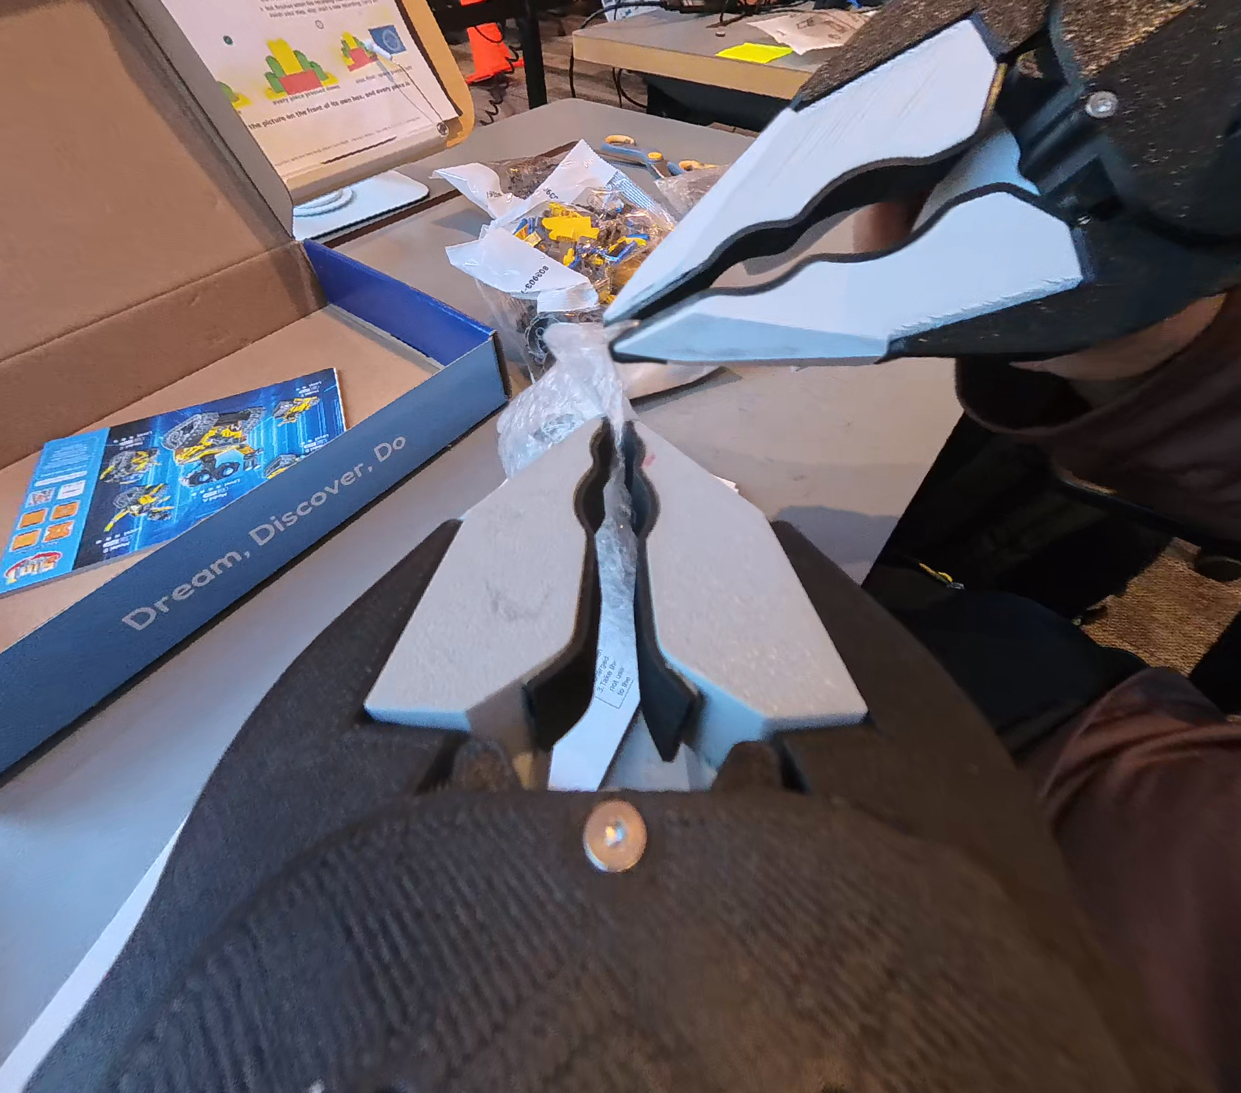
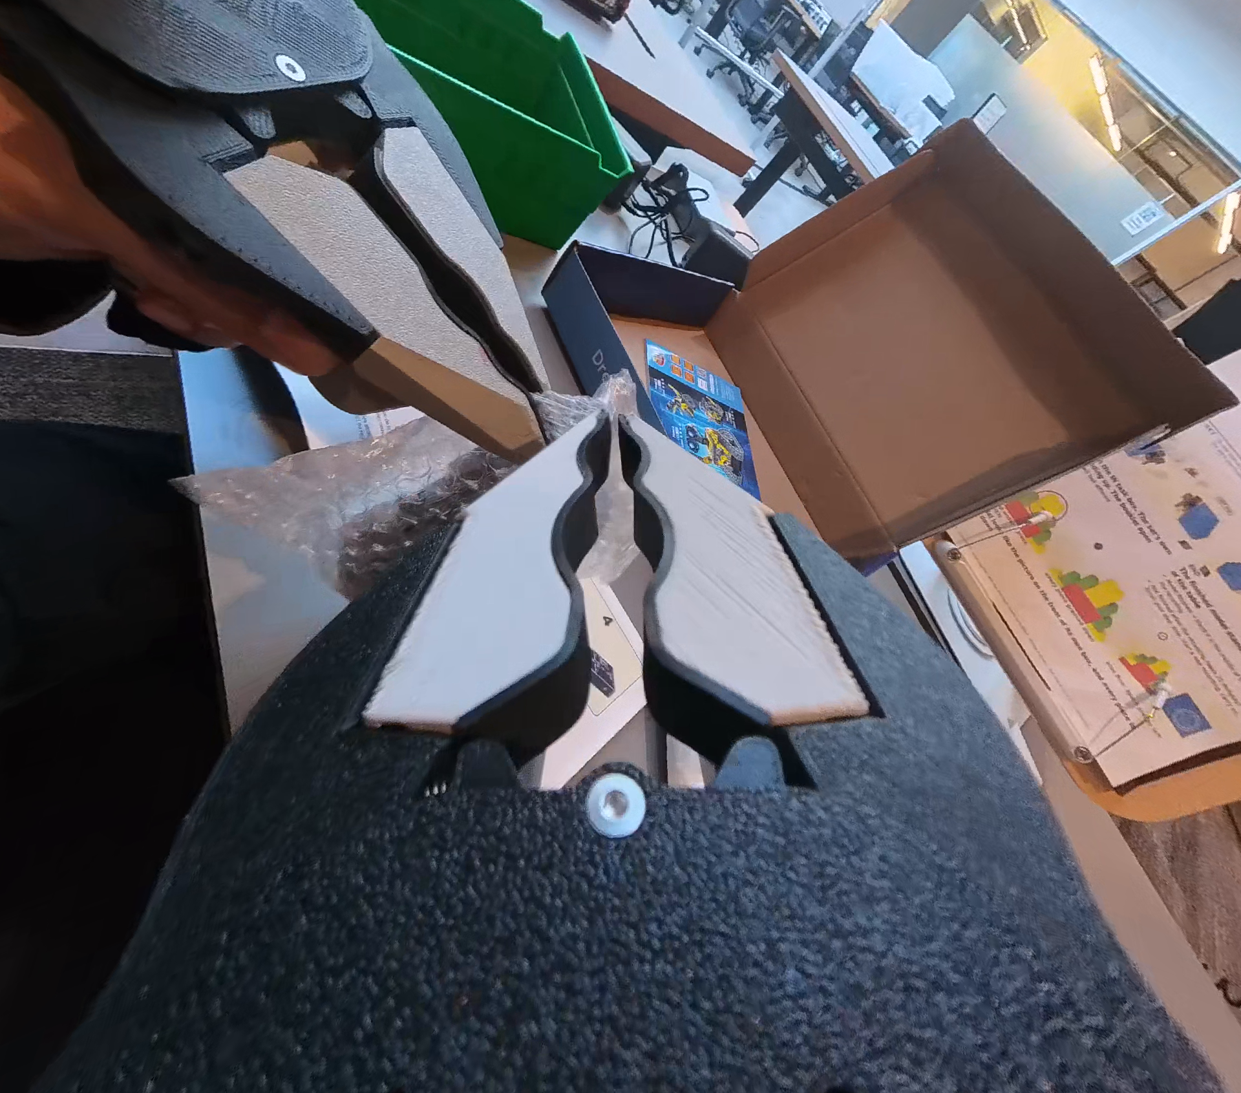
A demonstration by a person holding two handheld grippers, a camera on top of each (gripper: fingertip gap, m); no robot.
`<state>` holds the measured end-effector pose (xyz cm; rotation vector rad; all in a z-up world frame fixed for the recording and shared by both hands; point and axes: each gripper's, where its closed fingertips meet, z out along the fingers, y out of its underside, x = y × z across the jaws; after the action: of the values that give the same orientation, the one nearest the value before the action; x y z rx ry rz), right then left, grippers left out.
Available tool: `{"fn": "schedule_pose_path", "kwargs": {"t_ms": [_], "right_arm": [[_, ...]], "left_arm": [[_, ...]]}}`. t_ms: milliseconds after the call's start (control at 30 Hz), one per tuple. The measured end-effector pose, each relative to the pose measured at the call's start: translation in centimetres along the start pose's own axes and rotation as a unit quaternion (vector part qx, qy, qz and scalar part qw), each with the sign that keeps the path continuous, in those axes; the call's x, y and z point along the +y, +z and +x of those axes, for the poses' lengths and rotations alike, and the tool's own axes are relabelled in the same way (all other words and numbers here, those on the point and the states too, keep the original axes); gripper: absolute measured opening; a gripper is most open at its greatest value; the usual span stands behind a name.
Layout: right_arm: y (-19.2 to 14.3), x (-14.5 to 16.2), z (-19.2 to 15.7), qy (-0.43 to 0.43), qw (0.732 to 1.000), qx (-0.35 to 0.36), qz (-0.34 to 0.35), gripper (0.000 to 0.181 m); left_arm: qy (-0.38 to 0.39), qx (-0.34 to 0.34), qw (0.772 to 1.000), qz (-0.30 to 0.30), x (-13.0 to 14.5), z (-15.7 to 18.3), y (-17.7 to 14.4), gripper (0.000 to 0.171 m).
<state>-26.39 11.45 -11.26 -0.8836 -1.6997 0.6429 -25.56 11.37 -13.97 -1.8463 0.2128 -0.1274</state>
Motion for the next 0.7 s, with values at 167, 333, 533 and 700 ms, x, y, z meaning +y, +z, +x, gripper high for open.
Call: {"fn": "schedule_pose_path", "kwargs": {"t_ms": [167, 333, 533, 700], "right_arm": [[0.1, 0.3, 0.4, 0.024, 1.0, 0.007, -0.005, 0.0], [0.0, 1.0, 1.6, 0.097, 0.995, -0.006, 0.012, 0.0], [-0.2, 3.3, 4.7, 0.154, 0.988, 0.016, 0.01, 0.0], [-0.2, 2.1, 4.4, 0.114, 0.993, 0.019, 0.009, 0.0]], "left_arm": [[0.025, 0.002, 1.0, -0.001, 0.1, 0.5, 0.1, 0.0], [0.039, -0.007, 0.999, 0.001, -0.1, 0.8, 0.2, 0.0], [0.055, 0.006, 0.998, 0.002, -0.2, 2.1, 0.5, 0.0], [0.036, 0.021, 0.999, 0.01, -0.6, 1.6, 0.0, 0.0]]}}
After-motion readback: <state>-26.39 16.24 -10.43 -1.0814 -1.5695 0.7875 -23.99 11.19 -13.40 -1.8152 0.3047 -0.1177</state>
